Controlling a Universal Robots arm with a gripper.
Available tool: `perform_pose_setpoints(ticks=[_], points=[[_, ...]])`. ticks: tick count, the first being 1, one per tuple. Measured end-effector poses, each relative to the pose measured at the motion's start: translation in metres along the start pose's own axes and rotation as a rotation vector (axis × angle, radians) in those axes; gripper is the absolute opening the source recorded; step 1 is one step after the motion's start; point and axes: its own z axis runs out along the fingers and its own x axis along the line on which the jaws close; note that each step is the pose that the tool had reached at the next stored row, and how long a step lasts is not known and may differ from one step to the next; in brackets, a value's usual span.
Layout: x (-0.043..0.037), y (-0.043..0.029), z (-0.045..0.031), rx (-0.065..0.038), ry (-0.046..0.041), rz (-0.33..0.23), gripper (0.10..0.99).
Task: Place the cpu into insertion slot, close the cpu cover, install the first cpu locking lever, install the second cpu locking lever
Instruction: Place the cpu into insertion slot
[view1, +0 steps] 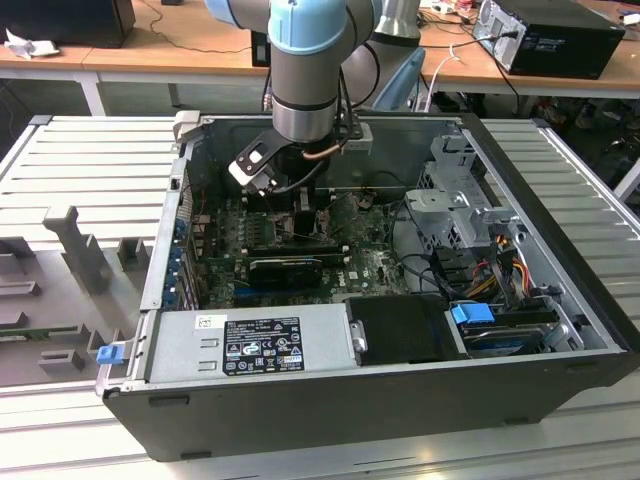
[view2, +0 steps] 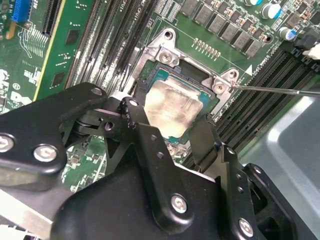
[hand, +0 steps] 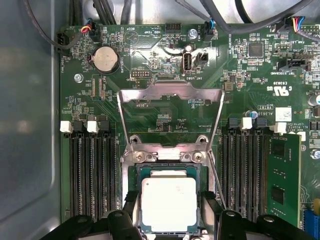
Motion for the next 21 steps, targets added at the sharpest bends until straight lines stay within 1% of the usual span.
perform_pose_setpoints(ticks=[3,4,5,6,7,8,10,12,15,21], points=[[0.0001,0.0001,-0.0061,0.000,0.0001,0.000,0.596],[0.0002,0.0001,-0.0087,0.000,0.0001,0.000,0.529],[0.0003,0.0002,-0.0100,0.000,0.0001,0.000,0.529],[0.0003,0.0002,-0.0115,0.000,0.0001,0.000,0.467],[0.0003,0.0002,-0.0131,0.000,0.0000,0.000,0.345],[0.0003,0.0002,-0.0141,0.000,0.0001,0.000,0.345],[0.0004,0.0002,-0.0166,0.000,0.0000,0.000,0.224],[0.0005,0.0003,-0.0211,0.000,0.0001,0.000,0.106],[0.0006,0.0004,-0.0244,0.000,0.0000,0.000,0.106],[0.0007,0.0004,-0.0285,0.000,0.0001,0.000,0.106]])
